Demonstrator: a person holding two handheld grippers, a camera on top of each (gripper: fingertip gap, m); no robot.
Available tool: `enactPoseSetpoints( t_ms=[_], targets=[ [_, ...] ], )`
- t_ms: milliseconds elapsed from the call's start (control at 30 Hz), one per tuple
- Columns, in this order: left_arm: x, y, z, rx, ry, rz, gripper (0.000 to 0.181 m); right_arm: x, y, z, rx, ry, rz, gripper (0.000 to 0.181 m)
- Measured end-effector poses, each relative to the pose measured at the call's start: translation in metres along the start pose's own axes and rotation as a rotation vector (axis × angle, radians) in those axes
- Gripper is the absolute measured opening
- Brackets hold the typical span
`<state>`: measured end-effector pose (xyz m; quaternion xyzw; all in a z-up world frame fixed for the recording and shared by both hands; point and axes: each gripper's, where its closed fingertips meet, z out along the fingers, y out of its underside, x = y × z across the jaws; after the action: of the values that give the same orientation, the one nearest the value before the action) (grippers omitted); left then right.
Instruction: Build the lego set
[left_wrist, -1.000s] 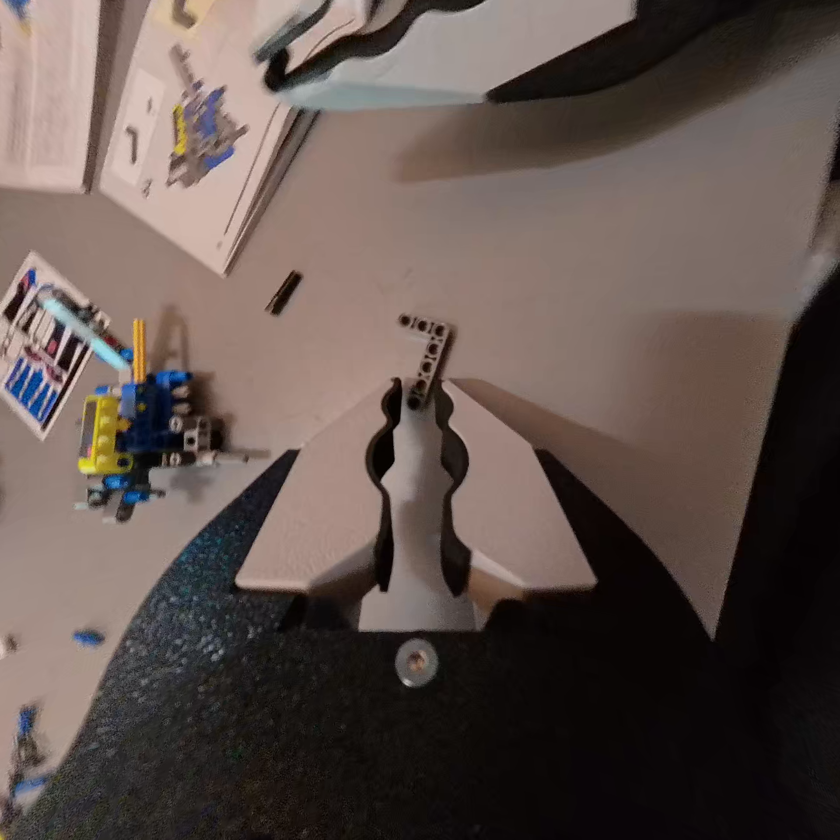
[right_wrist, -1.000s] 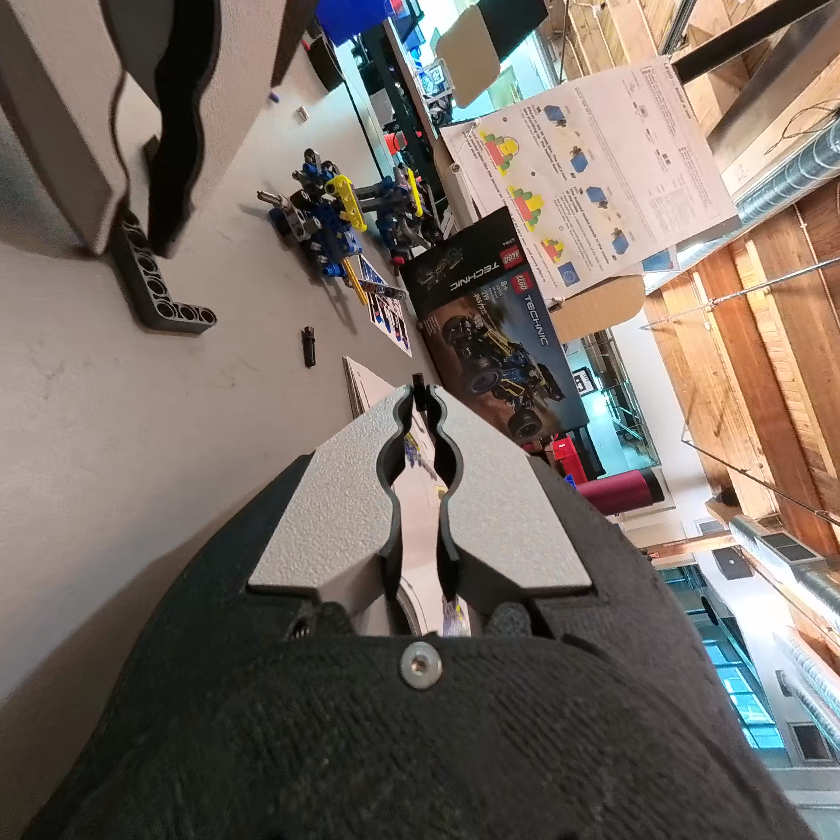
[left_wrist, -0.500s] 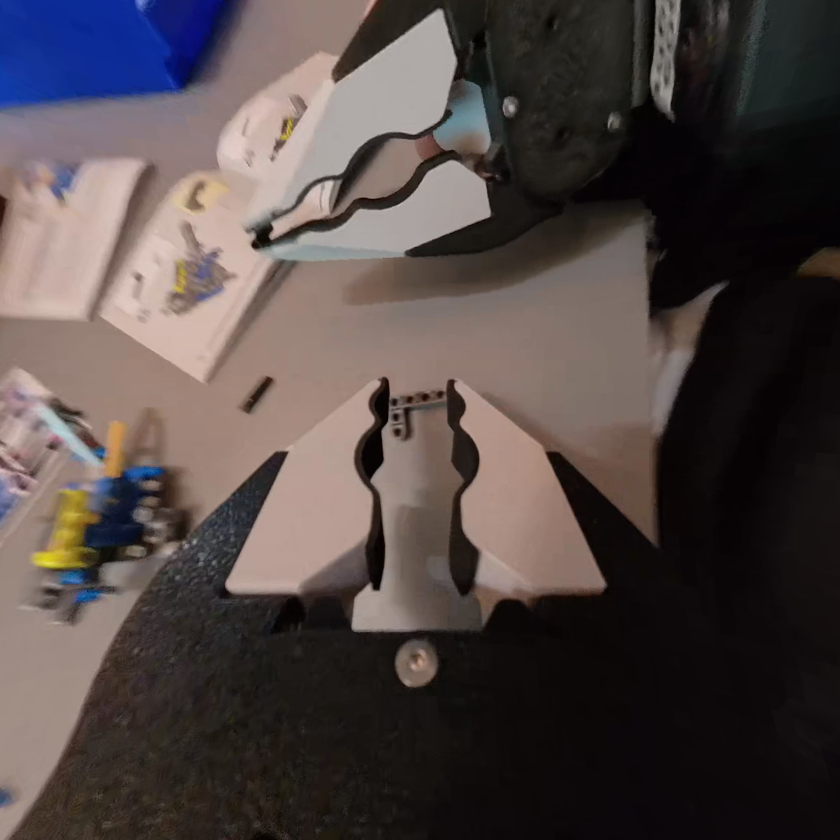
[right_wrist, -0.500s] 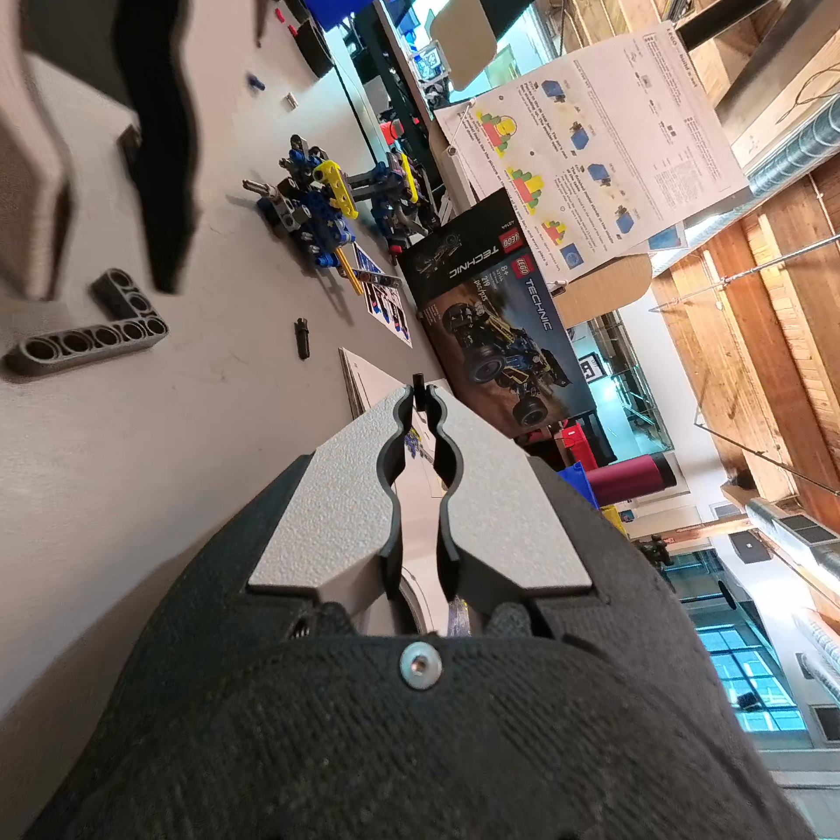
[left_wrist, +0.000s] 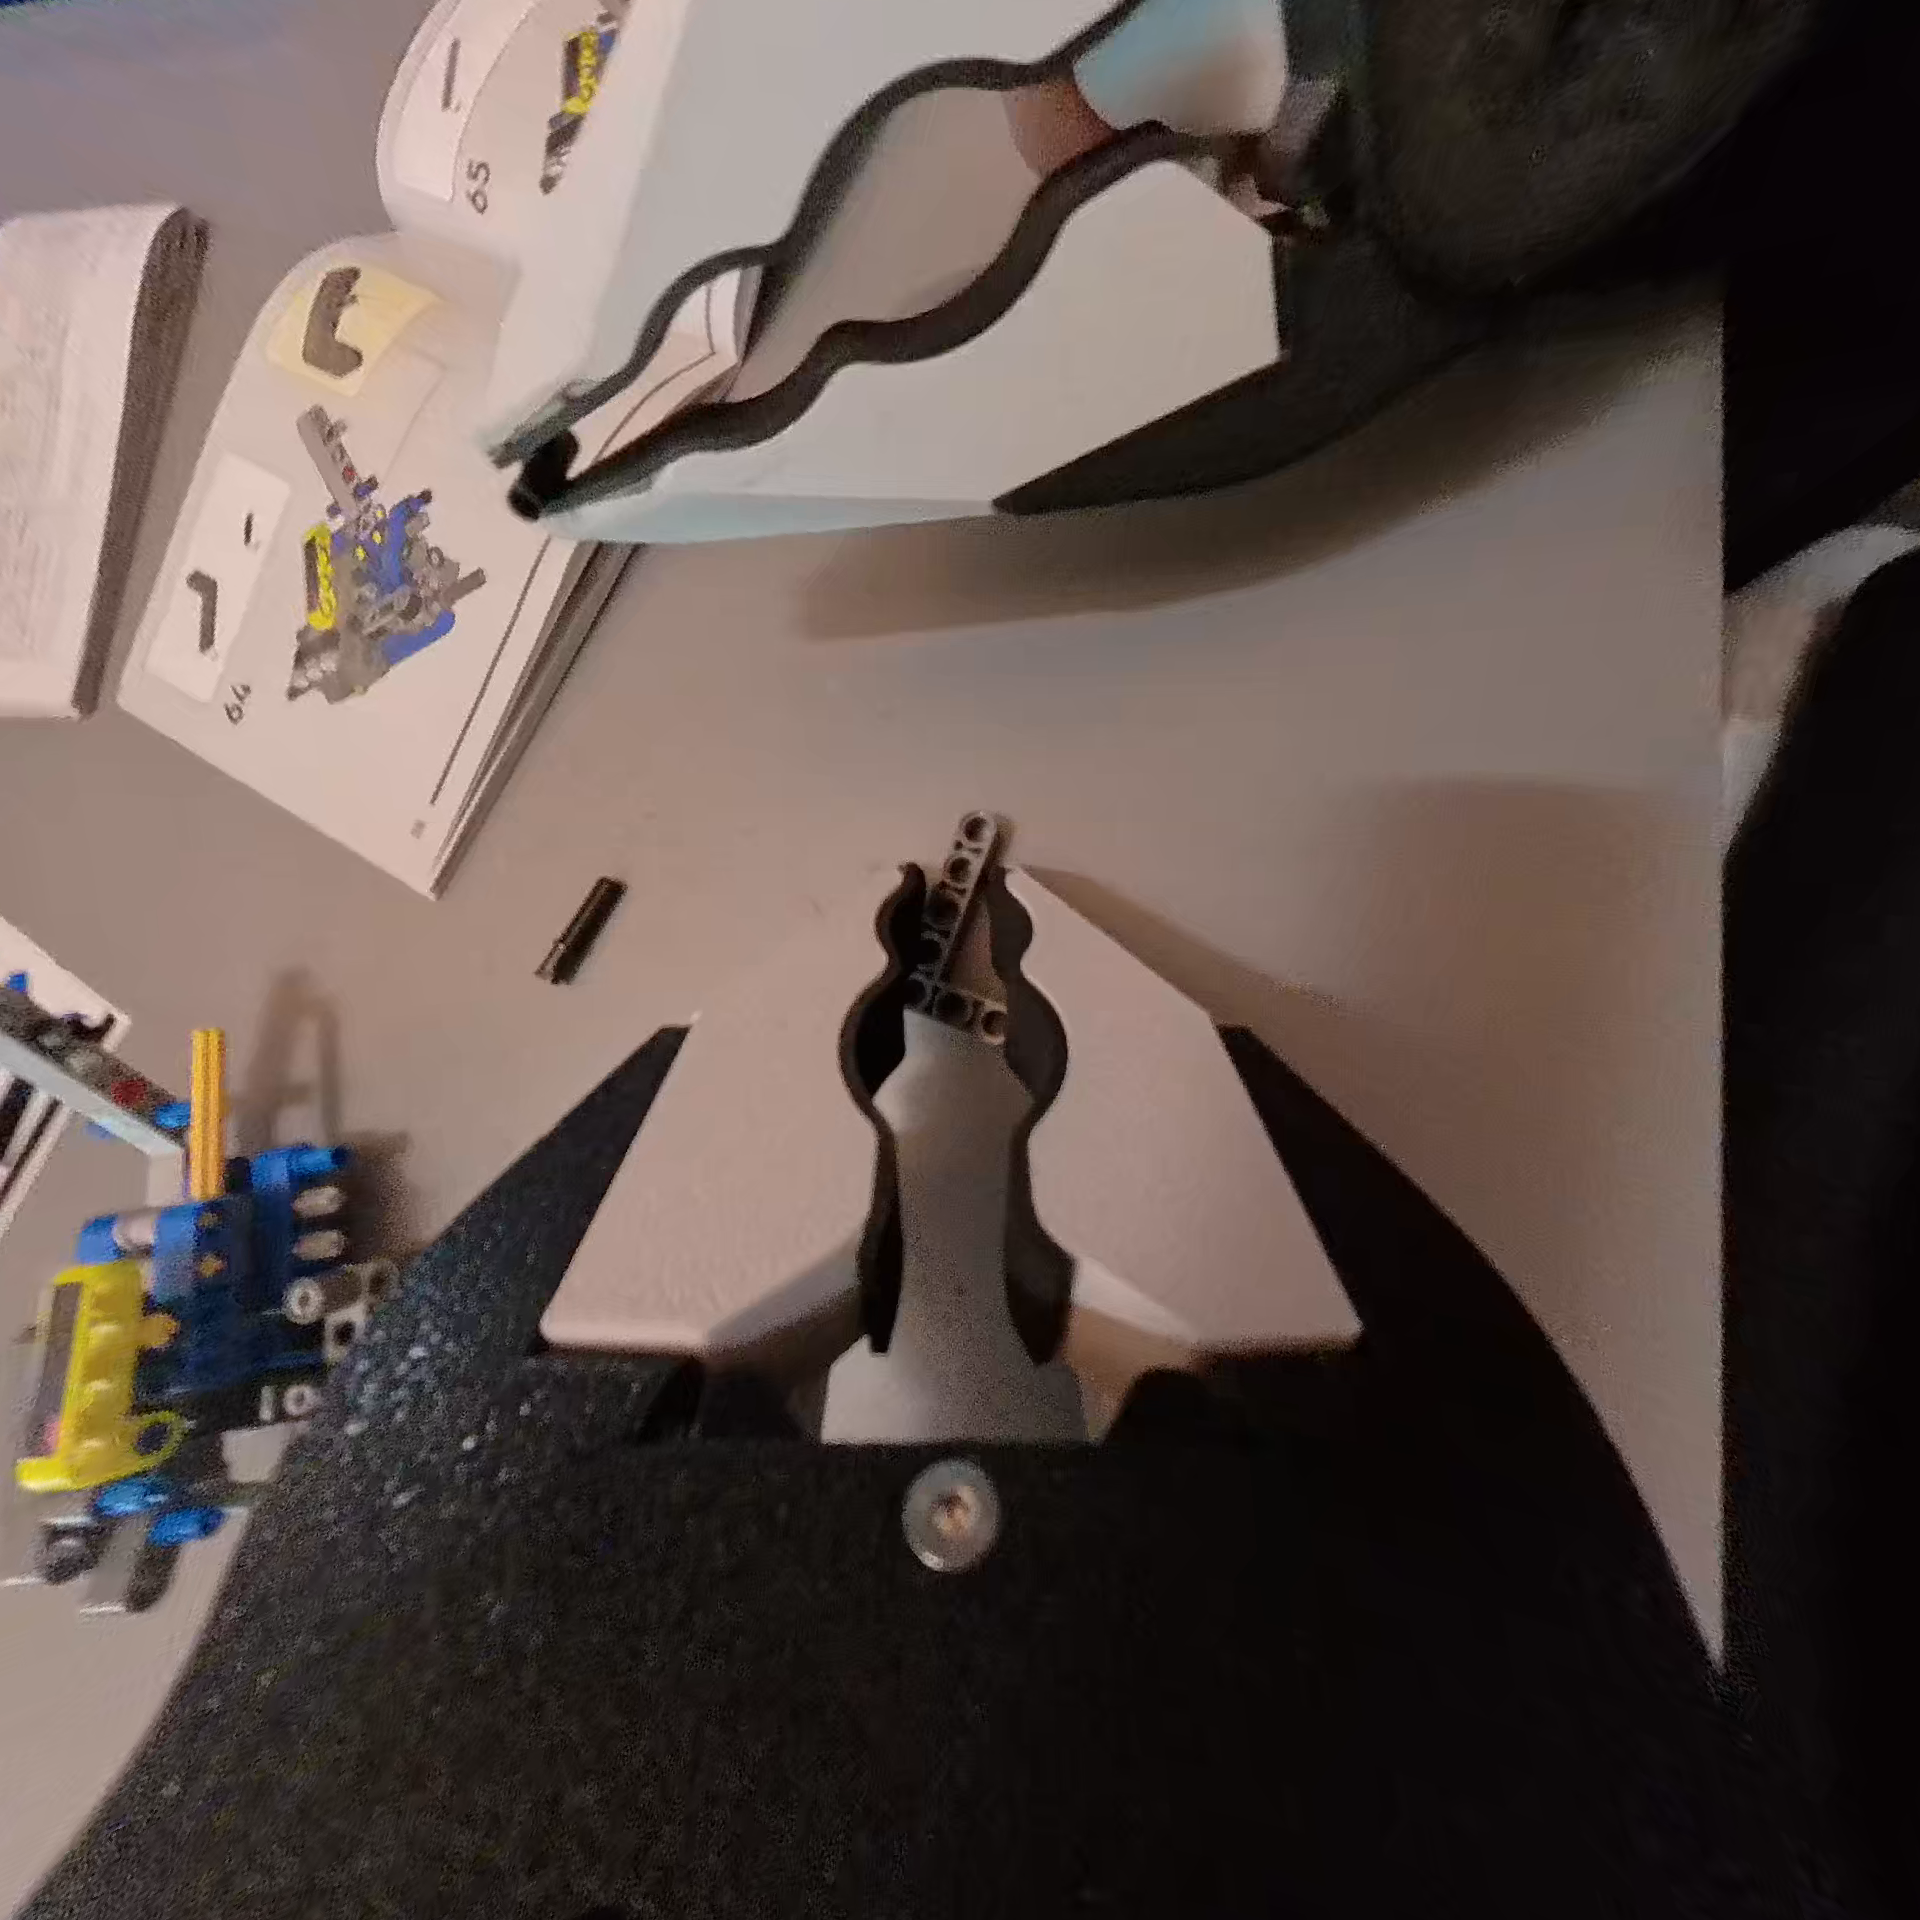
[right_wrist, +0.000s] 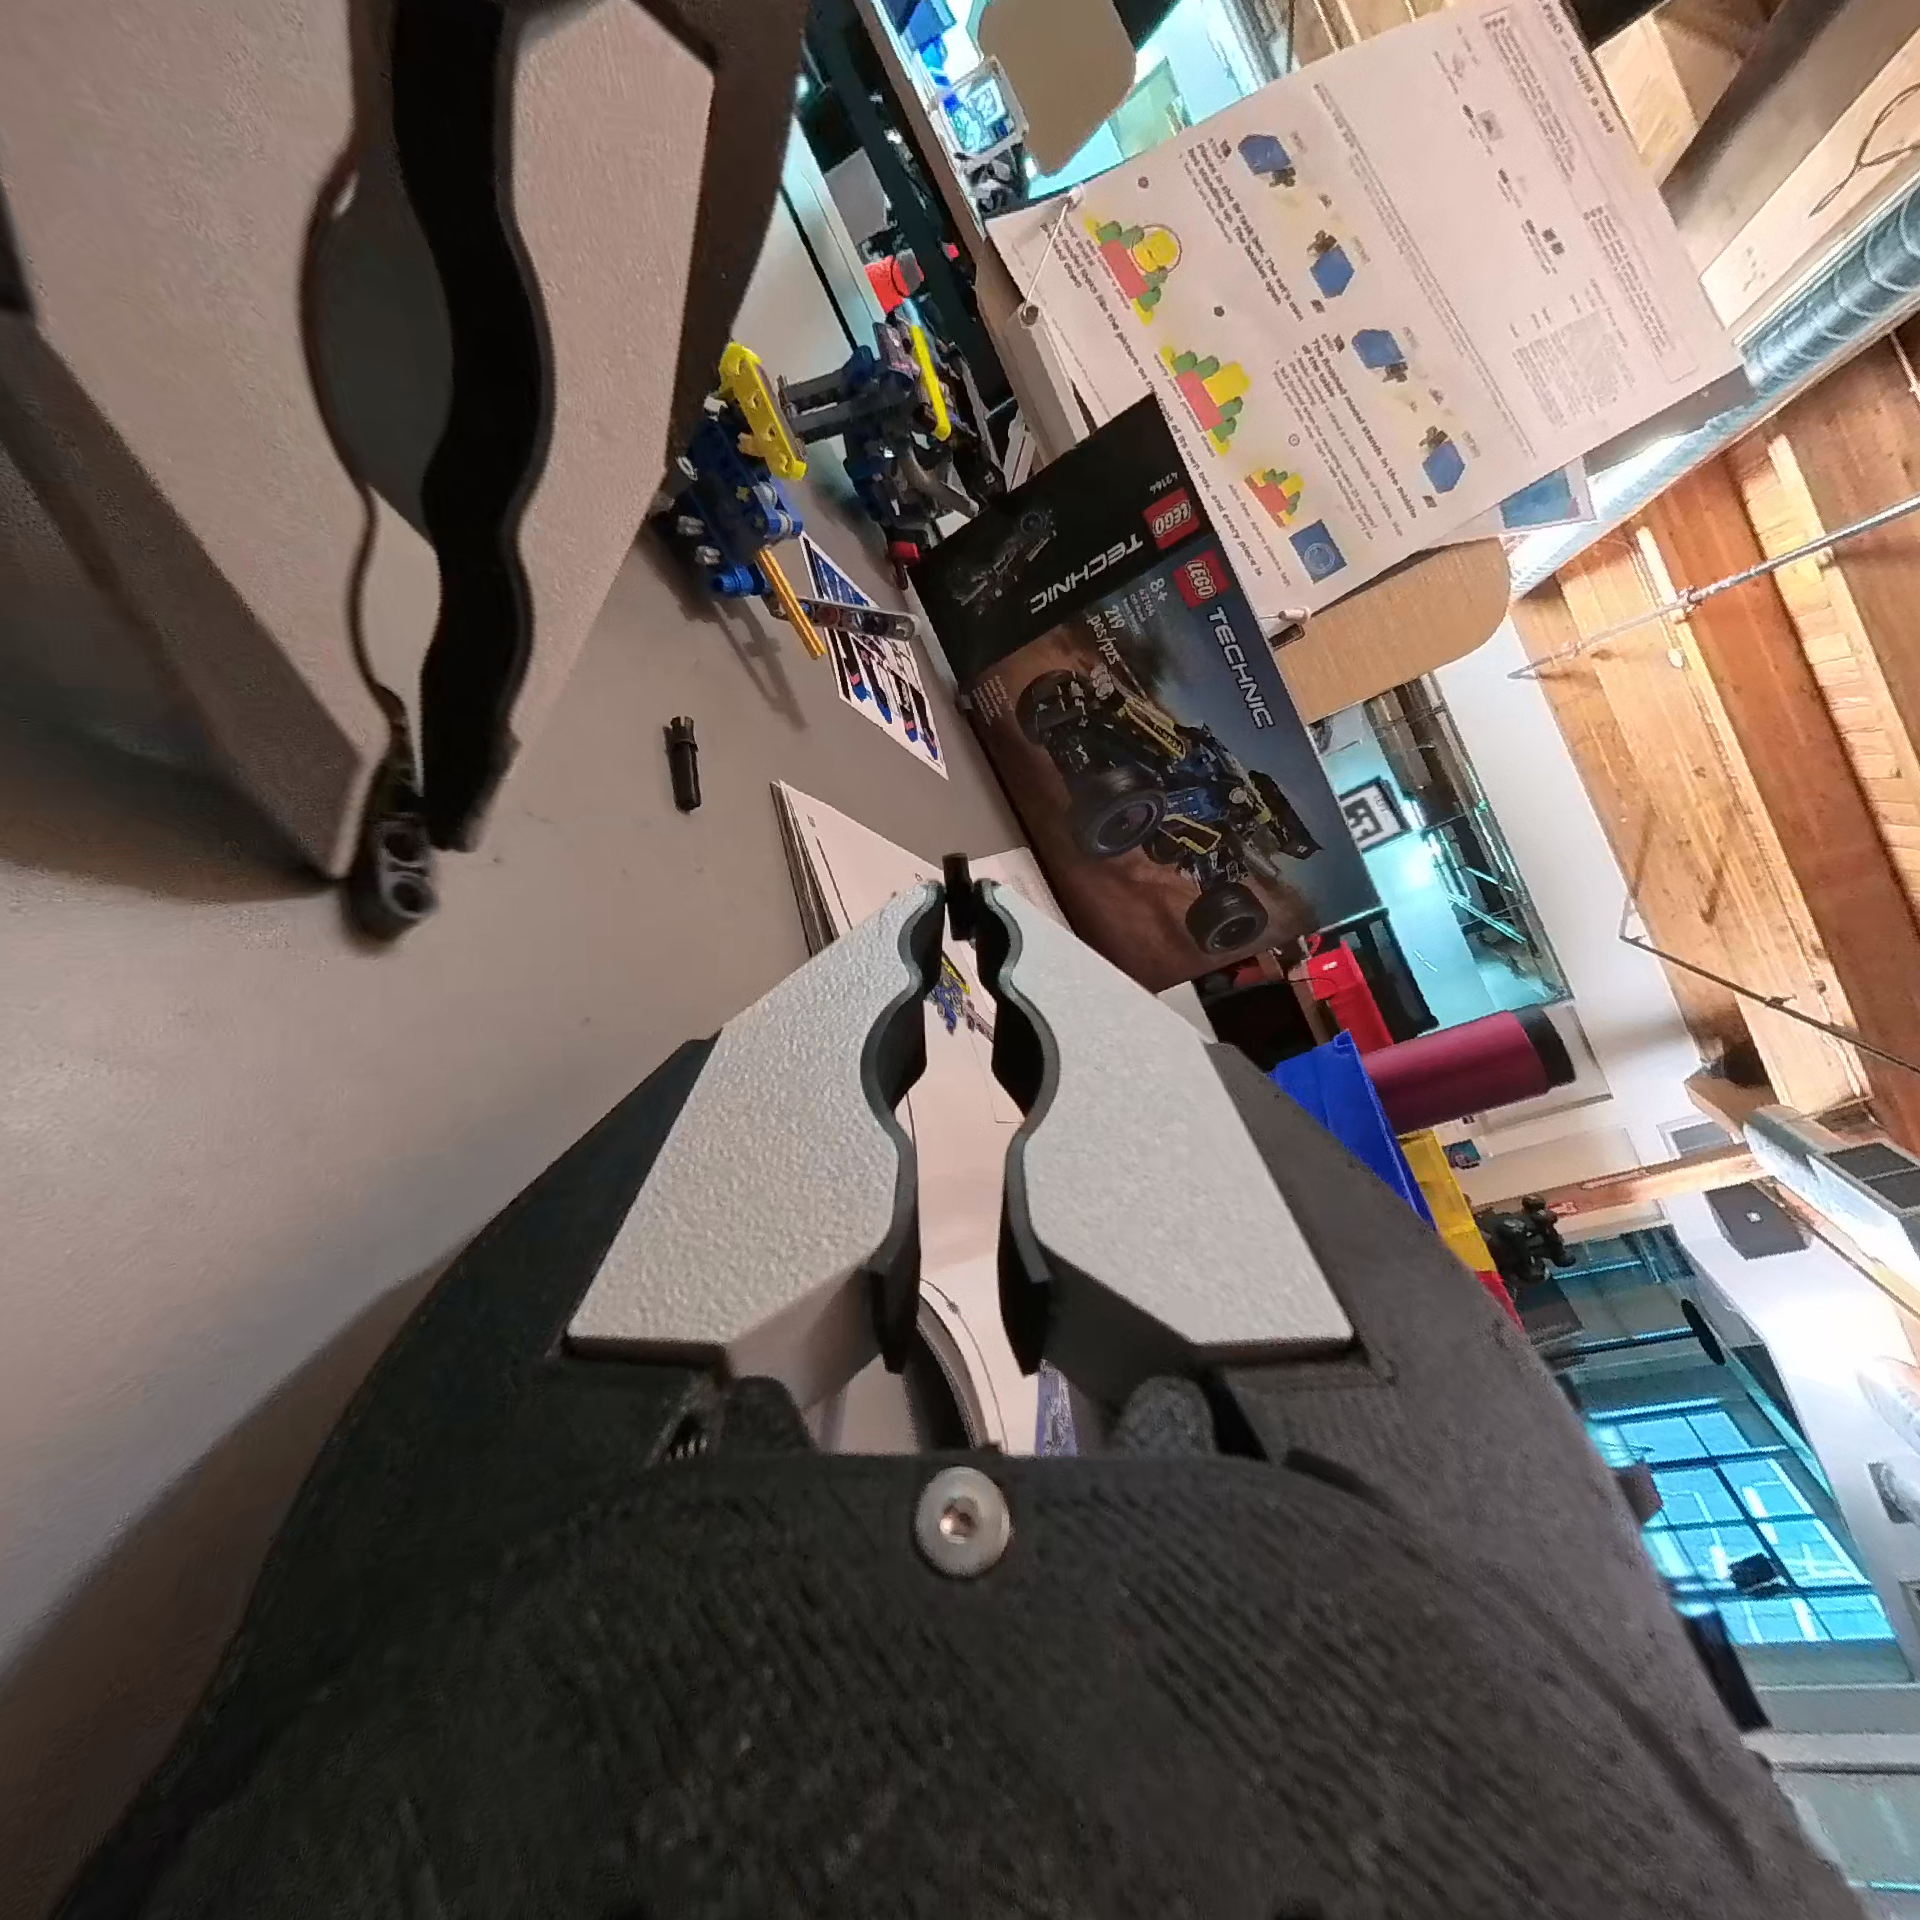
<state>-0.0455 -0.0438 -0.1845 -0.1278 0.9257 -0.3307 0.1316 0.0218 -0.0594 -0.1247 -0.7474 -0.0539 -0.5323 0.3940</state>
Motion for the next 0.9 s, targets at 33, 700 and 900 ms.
enactPoseSetpoints(
  t_ms=[33,700,900],
  targets=[
    [0.000,0.000,0.000,0.009,0.005,-0.031,0.010,0.000,0.000,0.000,0.001,-0.005,0.006,0.003],
    [-0.035,-0.056,-0.044,0.412,0.013,-0.328,0.014,-0.010,-0.033,-0.014,0.193,-0.067,0.019,0.004],
    [-0.031,-0.055,-0.040,0.395,0.037,-0.336,0.002,-0.012,-0.040,-0.017,0.227,-0.064,-0.017,0.004]
  ],
)
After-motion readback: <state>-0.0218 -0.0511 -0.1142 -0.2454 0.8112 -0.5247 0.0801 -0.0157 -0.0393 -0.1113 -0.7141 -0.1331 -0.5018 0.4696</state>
